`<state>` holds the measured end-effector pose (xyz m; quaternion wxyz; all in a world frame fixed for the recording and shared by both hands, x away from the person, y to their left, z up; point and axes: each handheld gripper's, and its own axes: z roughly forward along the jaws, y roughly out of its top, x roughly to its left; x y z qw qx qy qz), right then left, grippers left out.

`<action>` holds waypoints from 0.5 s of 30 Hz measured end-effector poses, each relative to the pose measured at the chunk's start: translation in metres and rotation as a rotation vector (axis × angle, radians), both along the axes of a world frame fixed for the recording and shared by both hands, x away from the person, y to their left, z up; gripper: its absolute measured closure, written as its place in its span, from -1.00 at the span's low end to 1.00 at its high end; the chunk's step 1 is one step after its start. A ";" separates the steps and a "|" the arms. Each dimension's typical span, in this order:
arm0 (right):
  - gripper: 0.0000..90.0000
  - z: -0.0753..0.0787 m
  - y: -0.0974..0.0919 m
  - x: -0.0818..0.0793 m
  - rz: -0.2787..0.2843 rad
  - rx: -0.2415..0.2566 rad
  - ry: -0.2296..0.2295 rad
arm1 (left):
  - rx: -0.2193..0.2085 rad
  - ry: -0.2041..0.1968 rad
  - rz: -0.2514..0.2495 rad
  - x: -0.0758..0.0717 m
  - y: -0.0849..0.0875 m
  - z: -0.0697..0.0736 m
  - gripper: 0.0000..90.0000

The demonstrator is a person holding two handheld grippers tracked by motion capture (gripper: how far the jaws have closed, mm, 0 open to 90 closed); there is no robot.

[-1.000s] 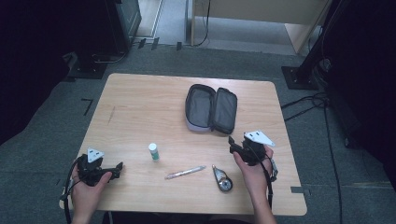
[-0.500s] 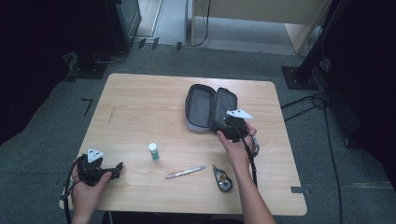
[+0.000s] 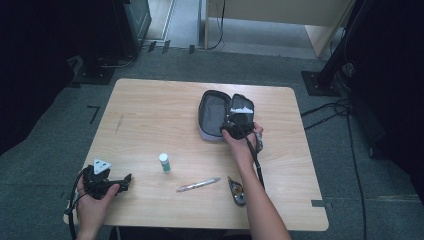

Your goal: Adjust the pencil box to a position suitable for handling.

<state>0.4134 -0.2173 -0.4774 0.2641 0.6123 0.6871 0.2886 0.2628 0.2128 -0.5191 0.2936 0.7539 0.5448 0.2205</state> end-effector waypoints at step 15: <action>-0.10 -0.019 0.016 0.011 -0.050 -0.197 0.053 | -0.010 -0.002 -0.013 0.000 0.001 0.000 -1.00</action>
